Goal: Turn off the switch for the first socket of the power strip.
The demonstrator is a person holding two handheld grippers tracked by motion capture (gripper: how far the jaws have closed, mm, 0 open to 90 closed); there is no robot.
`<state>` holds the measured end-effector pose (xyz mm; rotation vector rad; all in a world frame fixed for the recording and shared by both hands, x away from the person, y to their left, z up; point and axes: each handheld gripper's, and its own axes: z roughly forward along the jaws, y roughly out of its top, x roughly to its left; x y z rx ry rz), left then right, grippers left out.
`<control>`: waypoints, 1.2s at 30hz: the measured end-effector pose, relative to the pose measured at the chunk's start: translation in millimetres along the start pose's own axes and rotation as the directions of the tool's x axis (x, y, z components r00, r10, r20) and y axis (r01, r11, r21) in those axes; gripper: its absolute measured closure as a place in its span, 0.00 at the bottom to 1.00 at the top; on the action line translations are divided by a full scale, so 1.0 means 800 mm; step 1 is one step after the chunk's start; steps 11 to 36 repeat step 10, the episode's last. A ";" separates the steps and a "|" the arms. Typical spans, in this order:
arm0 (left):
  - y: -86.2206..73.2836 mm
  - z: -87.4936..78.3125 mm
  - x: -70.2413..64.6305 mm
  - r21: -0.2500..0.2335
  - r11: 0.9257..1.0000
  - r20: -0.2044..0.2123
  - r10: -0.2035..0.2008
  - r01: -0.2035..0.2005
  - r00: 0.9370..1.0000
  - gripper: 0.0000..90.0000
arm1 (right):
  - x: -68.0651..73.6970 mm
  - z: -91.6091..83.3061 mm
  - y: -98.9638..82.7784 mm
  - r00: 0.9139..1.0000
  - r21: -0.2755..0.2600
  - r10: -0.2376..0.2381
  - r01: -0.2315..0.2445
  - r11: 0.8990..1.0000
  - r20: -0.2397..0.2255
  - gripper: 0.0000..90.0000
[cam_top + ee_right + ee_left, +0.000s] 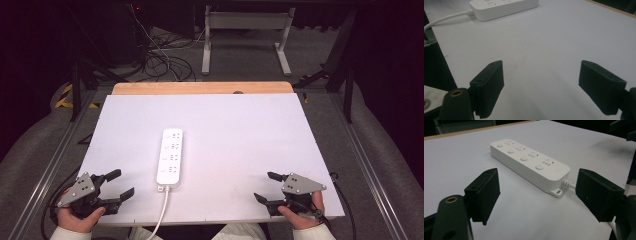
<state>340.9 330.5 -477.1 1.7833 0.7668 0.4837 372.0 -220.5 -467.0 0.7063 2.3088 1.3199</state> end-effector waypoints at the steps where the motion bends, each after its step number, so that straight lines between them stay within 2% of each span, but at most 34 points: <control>1: 0.001 0.000 0.000 0.002 1.000 0.001 0.013 -0.013 1.000 0.22 | 0.000 0.000 0.000 1.000 0.000 0.000 0.000 1.000 -0.001 0.23; 10: 0.005 0.000 -0.005 0.001 0.998 -0.009 0.058 -0.058 0.998 0.21 | -0.001 0.000 0.000 1.000 0.000 -0.004 0.004 1.000 0.003 0.23; 36: 0.005 0.000 -0.005 0.001 0.998 -0.009 0.058 -0.058 0.998 0.21 | -0.001 0.000 0.000 1.000 0.000 -0.004 0.004 1.000 0.003 0.23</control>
